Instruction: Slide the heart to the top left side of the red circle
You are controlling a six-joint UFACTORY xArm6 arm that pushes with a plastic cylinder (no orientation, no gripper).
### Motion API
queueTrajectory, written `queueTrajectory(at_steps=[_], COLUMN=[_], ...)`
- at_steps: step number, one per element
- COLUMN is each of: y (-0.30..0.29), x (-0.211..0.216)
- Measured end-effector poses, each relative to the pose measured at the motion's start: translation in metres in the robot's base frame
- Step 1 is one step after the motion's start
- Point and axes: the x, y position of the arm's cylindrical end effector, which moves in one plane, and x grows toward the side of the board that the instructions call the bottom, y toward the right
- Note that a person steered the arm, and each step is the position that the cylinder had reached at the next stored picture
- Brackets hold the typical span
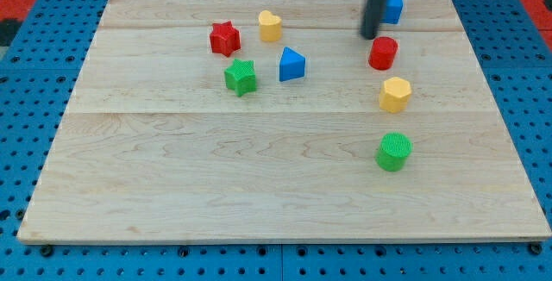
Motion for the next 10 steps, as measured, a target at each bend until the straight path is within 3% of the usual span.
queueTrajectory(at_steps=[2,3,4,5,6,7,8,9,10], y=[-0.183,-0.186,-0.107,-0.097,-0.035,-0.058,-0.042,0.03,0.05], x=[0.019,-0.014,-0.036,-0.049,-0.043,-0.065,-0.086,-0.069,-0.039])
